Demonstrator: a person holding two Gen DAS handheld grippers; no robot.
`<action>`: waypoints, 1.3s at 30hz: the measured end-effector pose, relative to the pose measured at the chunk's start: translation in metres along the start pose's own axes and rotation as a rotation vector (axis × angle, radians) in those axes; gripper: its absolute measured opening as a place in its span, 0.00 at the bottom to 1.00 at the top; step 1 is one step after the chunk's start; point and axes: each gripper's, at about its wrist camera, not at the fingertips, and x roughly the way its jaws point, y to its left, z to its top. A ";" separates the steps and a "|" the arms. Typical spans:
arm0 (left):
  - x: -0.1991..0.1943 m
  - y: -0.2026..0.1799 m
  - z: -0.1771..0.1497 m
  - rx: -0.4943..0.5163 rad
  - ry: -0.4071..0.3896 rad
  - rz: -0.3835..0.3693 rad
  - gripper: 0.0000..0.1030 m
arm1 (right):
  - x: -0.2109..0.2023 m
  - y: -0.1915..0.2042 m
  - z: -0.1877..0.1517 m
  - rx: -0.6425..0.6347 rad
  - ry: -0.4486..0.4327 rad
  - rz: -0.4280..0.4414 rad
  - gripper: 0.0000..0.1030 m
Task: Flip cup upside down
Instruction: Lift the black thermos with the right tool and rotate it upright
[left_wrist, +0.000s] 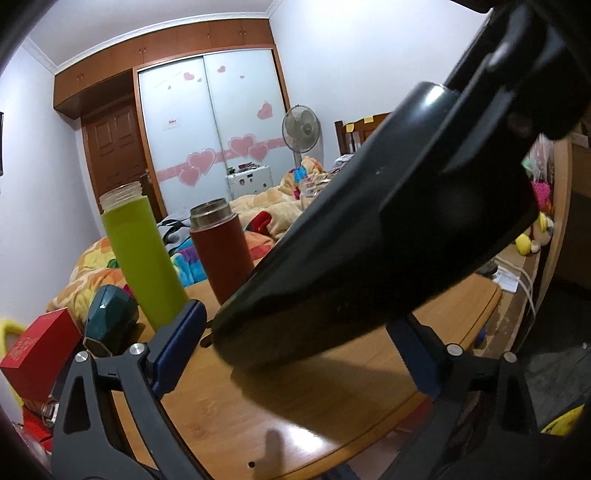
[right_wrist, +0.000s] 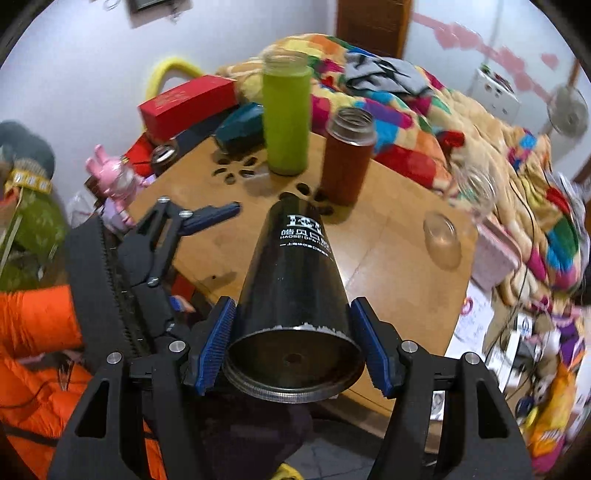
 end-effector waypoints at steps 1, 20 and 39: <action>-0.001 0.000 0.002 -0.003 -0.005 -0.008 0.92 | -0.002 0.002 0.001 -0.017 0.000 0.002 0.60; -0.008 0.045 0.036 -0.119 -0.008 0.013 0.62 | -0.050 -0.004 -0.006 -0.014 -0.157 -0.008 0.61; 0.027 0.063 0.068 -0.206 0.214 -0.114 0.62 | -0.020 -0.034 -0.018 0.240 -0.338 -0.123 0.61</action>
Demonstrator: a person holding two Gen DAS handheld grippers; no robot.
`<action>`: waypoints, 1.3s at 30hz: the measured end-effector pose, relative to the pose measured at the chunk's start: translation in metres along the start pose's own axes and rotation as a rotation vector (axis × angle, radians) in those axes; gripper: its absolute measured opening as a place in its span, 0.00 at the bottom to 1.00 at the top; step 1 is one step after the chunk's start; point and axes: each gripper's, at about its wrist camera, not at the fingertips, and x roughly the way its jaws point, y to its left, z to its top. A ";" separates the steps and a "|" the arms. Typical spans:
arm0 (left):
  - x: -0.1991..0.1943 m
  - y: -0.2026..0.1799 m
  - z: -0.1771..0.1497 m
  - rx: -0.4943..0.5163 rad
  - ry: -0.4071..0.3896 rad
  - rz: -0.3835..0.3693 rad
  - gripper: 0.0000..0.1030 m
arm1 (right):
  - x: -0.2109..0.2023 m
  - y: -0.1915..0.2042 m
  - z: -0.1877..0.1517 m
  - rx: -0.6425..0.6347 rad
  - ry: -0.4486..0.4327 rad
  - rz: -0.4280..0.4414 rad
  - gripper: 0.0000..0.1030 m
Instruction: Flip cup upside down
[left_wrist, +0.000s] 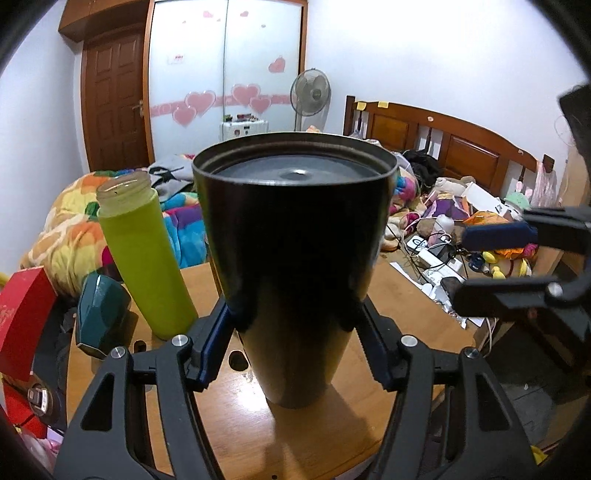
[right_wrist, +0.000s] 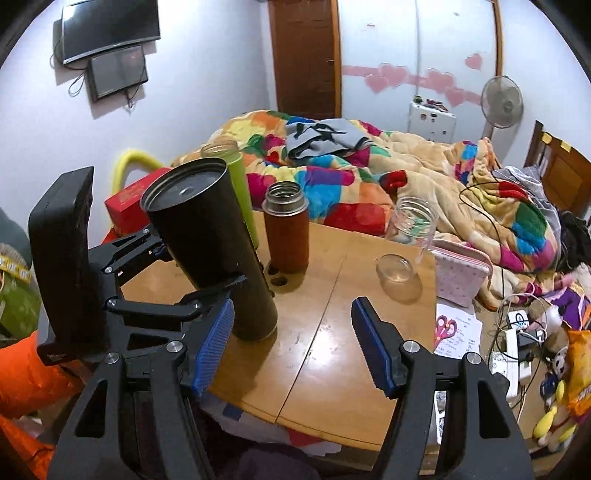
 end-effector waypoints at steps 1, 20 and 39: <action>0.001 0.000 0.001 -0.002 0.007 0.001 0.62 | 0.000 -0.001 -0.001 0.003 0.000 -0.006 0.61; -0.050 0.015 0.009 -0.113 0.000 -0.058 0.64 | -0.028 0.007 -0.006 0.051 -0.071 -0.030 0.61; -0.180 0.020 0.054 -0.122 -0.303 0.115 1.00 | -0.110 0.036 0.025 0.119 -0.368 -0.103 0.97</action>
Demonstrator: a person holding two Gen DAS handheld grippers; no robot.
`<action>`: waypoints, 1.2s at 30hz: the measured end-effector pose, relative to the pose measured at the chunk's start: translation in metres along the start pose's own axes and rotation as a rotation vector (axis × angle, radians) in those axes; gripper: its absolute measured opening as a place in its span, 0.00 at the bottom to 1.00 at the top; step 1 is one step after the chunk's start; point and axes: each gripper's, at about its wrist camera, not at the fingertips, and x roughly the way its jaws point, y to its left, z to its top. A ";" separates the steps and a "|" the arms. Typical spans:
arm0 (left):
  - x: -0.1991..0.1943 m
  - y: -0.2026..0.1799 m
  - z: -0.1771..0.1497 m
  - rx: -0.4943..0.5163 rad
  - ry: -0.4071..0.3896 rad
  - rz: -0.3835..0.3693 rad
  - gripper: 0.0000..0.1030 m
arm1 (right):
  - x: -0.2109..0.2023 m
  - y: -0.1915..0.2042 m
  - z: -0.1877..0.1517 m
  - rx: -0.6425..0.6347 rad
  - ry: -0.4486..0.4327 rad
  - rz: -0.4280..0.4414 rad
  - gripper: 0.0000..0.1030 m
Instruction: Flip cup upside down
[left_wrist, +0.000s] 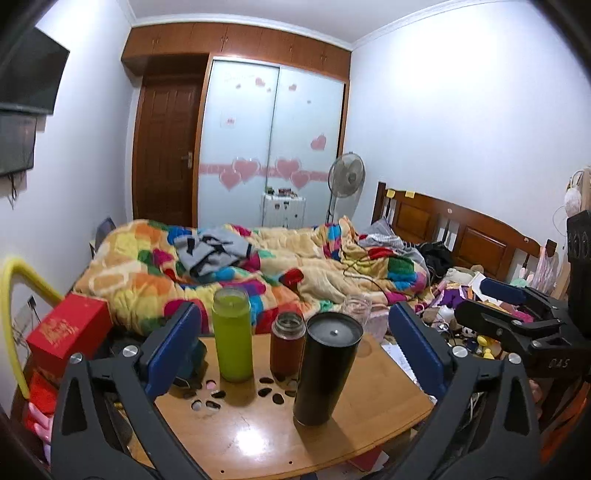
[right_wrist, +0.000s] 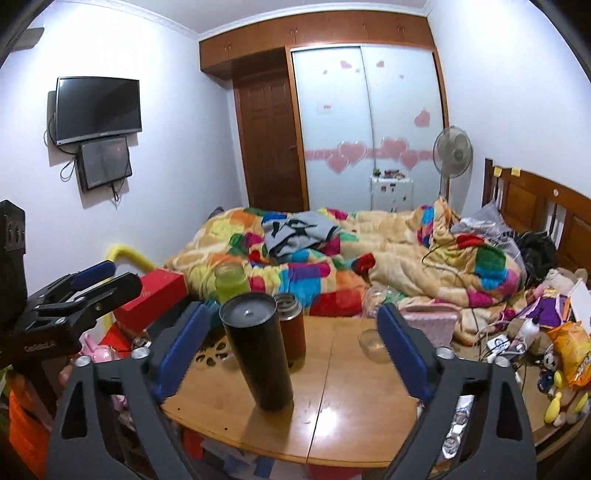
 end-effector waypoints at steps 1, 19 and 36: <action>-0.002 -0.002 0.000 0.003 -0.008 0.003 1.00 | -0.003 0.001 0.001 -0.001 -0.015 -0.007 1.00; -0.010 -0.020 -0.004 0.052 -0.056 0.044 1.00 | -0.015 0.003 0.003 -0.005 -0.067 -0.046 1.00; -0.010 -0.018 -0.002 0.044 -0.060 0.043 1.00 | -0.016 0.005 0.003 -0.008 -0.073 -0.048 1.00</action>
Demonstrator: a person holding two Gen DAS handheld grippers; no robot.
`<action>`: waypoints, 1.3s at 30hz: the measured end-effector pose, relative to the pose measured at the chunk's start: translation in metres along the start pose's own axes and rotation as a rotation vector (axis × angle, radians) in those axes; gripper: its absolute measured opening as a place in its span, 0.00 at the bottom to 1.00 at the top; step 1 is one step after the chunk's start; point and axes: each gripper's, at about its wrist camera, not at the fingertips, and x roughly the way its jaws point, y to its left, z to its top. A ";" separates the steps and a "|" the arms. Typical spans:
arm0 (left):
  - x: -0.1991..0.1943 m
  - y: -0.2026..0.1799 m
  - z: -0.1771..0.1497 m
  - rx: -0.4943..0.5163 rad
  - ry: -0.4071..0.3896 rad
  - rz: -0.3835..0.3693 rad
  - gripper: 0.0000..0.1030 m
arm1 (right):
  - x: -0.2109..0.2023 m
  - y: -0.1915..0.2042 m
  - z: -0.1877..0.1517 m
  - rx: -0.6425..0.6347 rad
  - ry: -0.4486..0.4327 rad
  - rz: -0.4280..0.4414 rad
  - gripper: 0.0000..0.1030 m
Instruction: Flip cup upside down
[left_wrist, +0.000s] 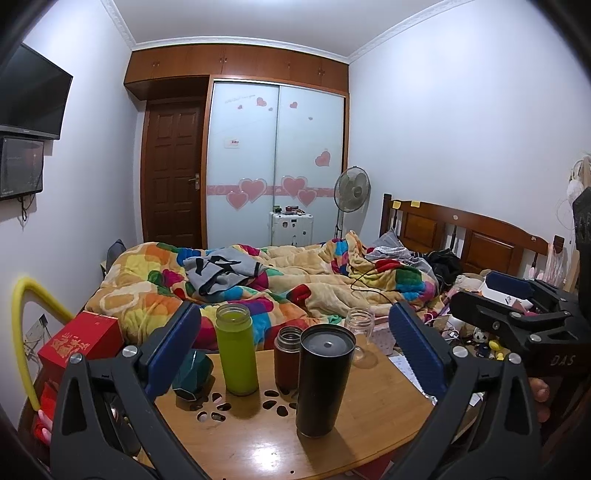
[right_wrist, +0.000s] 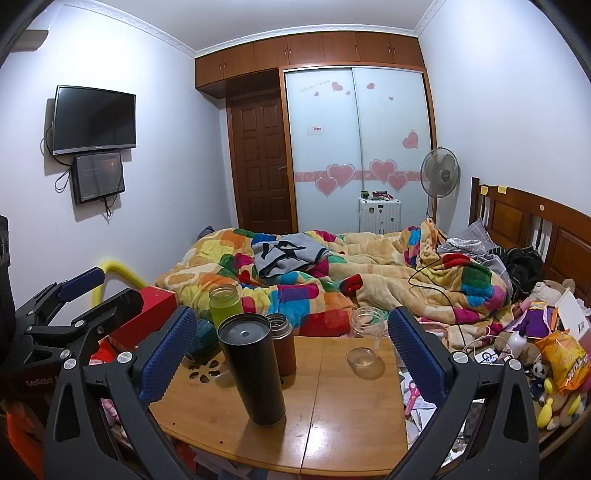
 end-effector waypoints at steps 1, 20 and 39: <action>0.000 0.000 0.000 -0.001 0.001 0.001 1.00 | 0.000 0.000 0.000 0.000 0.000 0.001 1.00; 0.001 0.003 0.000 -0.013 0.003 0.006 1.00 | -0.001 0.003 0.001 -0.003 0.002 0.002 1.00; 0.002 -0.001 0.001 -0.021 0.006 -0.007 1.00 | -0.001 0.004 0.001 -0.002 0.002 0.001 1.00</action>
